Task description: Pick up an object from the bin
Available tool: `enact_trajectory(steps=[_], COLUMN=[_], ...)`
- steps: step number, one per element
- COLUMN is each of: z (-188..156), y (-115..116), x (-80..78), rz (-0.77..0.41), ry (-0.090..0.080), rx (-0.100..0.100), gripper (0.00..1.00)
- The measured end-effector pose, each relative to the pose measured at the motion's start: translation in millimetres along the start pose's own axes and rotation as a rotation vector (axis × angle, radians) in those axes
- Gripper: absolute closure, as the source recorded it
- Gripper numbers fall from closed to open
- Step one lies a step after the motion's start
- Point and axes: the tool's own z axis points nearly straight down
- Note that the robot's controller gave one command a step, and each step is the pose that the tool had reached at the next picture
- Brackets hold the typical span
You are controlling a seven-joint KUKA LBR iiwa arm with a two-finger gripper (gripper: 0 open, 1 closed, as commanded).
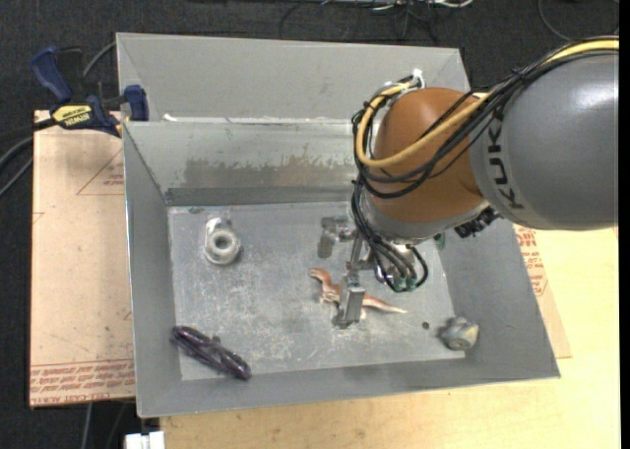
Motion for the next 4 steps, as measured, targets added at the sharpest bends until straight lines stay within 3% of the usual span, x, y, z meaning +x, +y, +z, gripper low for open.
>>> enact_trajectory(steps=[1, 2, 3, 4], z=[79, 103, 103, 102], y=[-49, -57, -80, -64], x=[-44.8, -4.0, -7.7, 6.7], rz=[0.062, -0.201, -0.259, -0.686], ry=[0.006, 0.0, 0.002, -0.002], rx=[-0.001, -0.002, -0.003, -0.002], gripper=[0.0, 0.0, 0.0, 0.0])
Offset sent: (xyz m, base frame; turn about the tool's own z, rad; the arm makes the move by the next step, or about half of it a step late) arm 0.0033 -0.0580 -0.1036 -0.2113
